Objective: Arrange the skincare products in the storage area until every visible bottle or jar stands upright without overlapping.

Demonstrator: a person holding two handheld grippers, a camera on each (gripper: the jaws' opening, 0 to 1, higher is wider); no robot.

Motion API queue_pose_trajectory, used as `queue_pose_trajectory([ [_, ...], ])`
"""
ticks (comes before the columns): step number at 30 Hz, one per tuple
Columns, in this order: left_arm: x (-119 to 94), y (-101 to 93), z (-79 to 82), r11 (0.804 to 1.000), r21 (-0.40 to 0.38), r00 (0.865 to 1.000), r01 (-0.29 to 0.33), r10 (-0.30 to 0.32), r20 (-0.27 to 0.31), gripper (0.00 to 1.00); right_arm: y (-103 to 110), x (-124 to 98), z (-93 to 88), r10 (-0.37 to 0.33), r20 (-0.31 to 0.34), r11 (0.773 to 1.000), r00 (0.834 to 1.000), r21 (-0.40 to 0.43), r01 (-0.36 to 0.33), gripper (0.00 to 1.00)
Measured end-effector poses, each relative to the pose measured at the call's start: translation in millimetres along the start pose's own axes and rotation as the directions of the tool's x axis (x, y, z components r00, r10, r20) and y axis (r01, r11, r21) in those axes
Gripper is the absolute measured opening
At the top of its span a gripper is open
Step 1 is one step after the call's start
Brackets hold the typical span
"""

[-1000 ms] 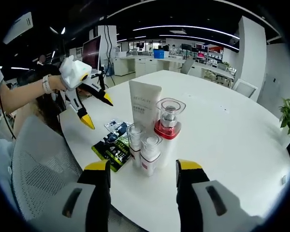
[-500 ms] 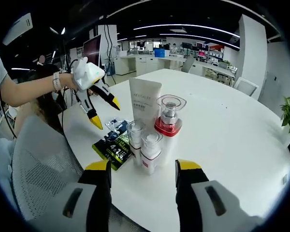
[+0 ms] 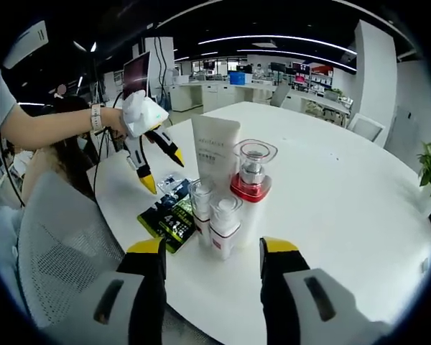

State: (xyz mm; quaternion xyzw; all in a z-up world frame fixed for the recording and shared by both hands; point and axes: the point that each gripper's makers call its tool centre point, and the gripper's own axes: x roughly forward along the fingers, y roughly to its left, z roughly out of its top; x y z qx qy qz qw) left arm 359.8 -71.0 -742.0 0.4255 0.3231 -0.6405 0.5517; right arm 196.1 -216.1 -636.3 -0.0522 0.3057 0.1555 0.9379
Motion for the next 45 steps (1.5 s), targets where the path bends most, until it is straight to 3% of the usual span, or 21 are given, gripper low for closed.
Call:
queue_pose_trajectory([
  [12,7.6,-3.3,1.2,0.998,0.042,0.999,0.04,-0.039,-0.015,0.56,-1.0,1.4,2.6,0.007,0.0,1.0,1.0,0.002,-0.007,0.52],
  [17,9.2,-6.5,1.2,0.995,0.045,0.996,0.09,-0.088,-0.031,0.52,-1.2,1.9,4.3,0.01,0.0,1.0,1.0,-0.004,-0.01,0.51],
  [29,8.3,-3.5,0.6,0.991,0.087,0.994,0.098,-0.094,-0.047,0.49,-2.0,0.2,0.6,0.007,-0.003,1.0,1.0,0.006,-0.007,0.5],
  [34,6.9,-1.5,-1.3,0.994,0.065,0.995,0.091,-0.089,-0.034,0.37,-2.3,-0.8,-0.4,0.006,-0.002,1.0,1.0,0.009,-0.006,0.5],
  [45,5.3,-2.5,-7.0,0.997,0.032,0.997,0.074,-0.073,-0.028,0.37,-4.9,-3.1,-0.7,-0.002,0.001,1.0,1.0,0.009,0.002,0.5],
])
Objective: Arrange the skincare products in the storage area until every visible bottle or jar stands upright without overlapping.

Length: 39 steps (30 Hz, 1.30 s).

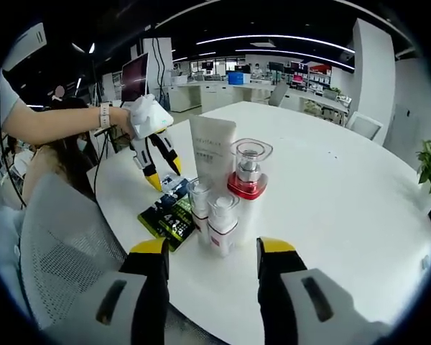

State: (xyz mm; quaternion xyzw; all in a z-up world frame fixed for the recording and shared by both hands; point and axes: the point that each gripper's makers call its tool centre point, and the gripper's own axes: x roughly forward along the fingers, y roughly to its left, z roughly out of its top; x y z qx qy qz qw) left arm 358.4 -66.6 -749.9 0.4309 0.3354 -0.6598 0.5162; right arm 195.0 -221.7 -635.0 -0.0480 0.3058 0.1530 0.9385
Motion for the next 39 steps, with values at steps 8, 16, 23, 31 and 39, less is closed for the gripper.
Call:
queue_pose_trajectory([
  [8,-3.2,-6.9,-8.9,1.0,-0.004,1.0,0.001,-0.001,-0.001,0.37,-0.4,-0.5,0.4,-0.002,0.003,1.0,1.0,-0.003,0.002,0.5],
  [16,-5.2,-14.0,-13.2,1.0,-0.012,1.0,-0.004,0.004,-0.01,0.37,-0.7,-0.9,2.0,-0.003,0.008,1.0,1.0,-0.009,0.003,0.5],
  [23,-6.4,-23.2,-13.8,1.0,-0.016,1.0,-0.002,0.001,-0.013,0.37,0.5,-1.6,2.0,-0.002,0.012,1.0,1.0,-0.01,0.002,0.5],
  [31,-7.2,-36.7,-13.9,1.0,-0.02,1.0,0.0,-0.001,-0.011,0.37,0.6,-3.1,0.7,-0.003,0.012,1.0,1.0,-0.008,0.003,0.5],
  [39,-8.0,-48.9,-14.7,1.0,-0.031,1.0,-0.004,0.004,-0.009,0.37,2.5,-3.8,1.1,-0.001,0.013,1.0,1.0,-0.013,0.001,0.5],
])
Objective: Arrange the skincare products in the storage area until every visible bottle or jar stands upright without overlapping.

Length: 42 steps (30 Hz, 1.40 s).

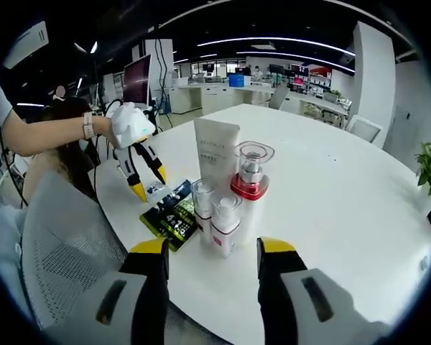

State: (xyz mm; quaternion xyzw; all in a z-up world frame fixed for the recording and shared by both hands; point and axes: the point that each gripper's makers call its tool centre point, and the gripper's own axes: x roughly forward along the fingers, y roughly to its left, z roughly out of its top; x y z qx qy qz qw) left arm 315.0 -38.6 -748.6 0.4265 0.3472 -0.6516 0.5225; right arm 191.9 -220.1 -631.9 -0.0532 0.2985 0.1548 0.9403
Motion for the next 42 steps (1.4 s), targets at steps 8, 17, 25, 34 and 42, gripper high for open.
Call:
queue_pose_trajectory([
  [8,-0.4,-10.9,-1.3,1.0,-0.005,1.0,-0.007,0.007,0.005,0.37,2.1,-0.3,1.4,0.005,0.002,1.0,1.0,-0.006,-0.005,0.5],
  [17,-0.3,-17.6,-2.5,1.0,-0.008,1.0,-0.009,0.009,0.006,0.37,4.6,-0.4,3.5,0.009,0.004,1.0,1.0,-0.014,-0.009,0.5],
  [25,-0.3,-22.1,-3.4,1.0,-0.012,1.0,-0.013,0.013,0.003,0.37,6.4,-0.7,1.8,0.009,0.001,1.0,1.0,-0.015,-0.009,0.49],
  [34,0.2,-24.7,-3.2,1.0,-0.013,1.0,-0.011,0.011,0.014,0.37,8.8,-0.8,-0.5,0.015,-0.003,1.0,1.0,-0.014,-0.015,0.49],
  [42,0.5,-25.0,-2.7,1.0,-0.013,1.0,-0.011,0.011,0.028,0.38,8.0,-0.7,-1.0,0.014,-0.004,1.0,1.0,-0.012,-0.014,0.49],
])
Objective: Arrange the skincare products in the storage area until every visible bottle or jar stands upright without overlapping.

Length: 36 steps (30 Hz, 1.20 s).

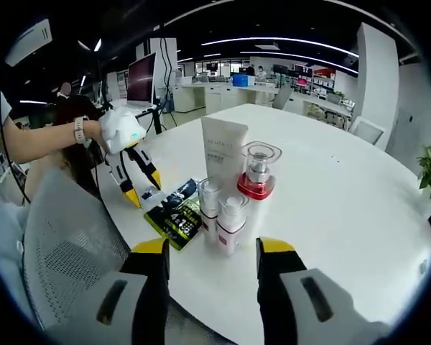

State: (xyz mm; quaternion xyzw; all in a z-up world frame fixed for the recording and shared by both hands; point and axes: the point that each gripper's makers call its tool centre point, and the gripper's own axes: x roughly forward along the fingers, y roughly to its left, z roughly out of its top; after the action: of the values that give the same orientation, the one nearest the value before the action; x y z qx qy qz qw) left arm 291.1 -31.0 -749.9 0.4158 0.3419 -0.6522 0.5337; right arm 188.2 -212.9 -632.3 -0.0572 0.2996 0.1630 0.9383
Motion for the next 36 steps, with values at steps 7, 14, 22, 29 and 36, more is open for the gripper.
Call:
queue_pose_trajectory([
  [7,0.0,-3.4,-0.3,1.0,0.016,1.0,0.015,-0.015,-0.007,0.41,1.9,1.0,-2.2,0.009,-0.008,1.0,1.0,-0.002,-0.009,0.49],
  [14,1.6,-1.3,1.9,1.0,0.001,1.0,-0.002,0.002,0.02,0.47,1.1,0.6,-3.0,0.009,-0.01,1.0,1.0,-0.001,-0.009,0.49],
  [22,3.0,-1.0,3.3,1.0,-0.001,1.0,-0.005,0.005,0.017,0.54,1.6,1.0,-3.9,0.013,-0.014,1.0,1.0,-0.002,-0.013,0.49],
  [29,3.4,0.4,3.9,1.0,-0.003,0.999,-0.025,0.025,0.024,0.61,2.5,0.9,-5.1,0.017,-0.017,1.0,1.0,-0.004,-0.017,0.48],
  [36,1.8,3.4,4.8,0.998,-0.001,0.997,-0.065,0.065,0.03,0.66,2.0,0.4,-4.1,0.017,-0.015,1.0,1.0,-0.009,-0.017,0.48],
])
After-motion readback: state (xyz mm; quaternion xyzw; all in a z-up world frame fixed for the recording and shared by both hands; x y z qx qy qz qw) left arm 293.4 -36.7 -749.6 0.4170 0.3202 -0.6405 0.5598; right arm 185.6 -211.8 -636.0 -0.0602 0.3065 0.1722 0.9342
